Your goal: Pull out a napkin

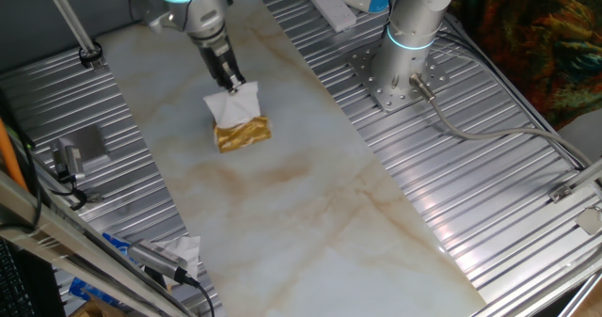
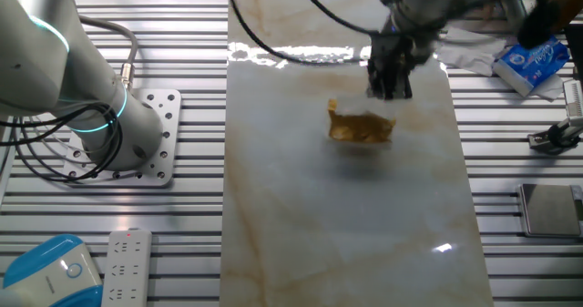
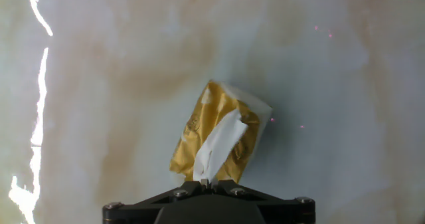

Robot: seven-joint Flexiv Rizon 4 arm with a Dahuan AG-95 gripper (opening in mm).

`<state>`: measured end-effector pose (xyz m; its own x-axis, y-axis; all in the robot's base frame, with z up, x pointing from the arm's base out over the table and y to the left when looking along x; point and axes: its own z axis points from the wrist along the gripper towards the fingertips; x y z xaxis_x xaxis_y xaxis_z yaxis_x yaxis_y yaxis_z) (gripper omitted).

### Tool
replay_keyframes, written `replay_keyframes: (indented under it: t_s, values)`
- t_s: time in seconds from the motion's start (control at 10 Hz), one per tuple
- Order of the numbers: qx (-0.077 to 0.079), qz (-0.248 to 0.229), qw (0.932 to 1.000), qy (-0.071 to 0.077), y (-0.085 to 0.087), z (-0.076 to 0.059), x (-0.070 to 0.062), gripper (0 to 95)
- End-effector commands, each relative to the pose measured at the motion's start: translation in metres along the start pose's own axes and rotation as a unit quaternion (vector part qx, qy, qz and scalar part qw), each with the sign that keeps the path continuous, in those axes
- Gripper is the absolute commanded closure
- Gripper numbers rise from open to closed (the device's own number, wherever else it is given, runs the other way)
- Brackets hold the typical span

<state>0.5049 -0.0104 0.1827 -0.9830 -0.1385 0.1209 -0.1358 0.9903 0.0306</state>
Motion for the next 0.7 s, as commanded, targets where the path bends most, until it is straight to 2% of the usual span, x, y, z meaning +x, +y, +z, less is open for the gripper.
replay_keyframes:
  t_s: [0.1,0.3,0.4,0.5,0.6,0.7]
  values:
    - [0.0,-0.001,1.0,-0.007,-0.007,0.019,0.001,95.0]
    - [0.002,0.008,1.0,-0.005,0.011,-0.027,0.01,95.0]
    - [0.0,0.008,1.0,-0.005,0.015,-0.035,0.01,95.0]
    - [0.001,0.006,1.0,-0.002,0.013,-0.03,0.008,95.0]
    - [0.001,0.003,1.0,-0.001,0.006,-0.018,0.002,95.0]
    - [-0.001,0.002,1.0,-0.002,0.004,-0.013,0.0,95.0]
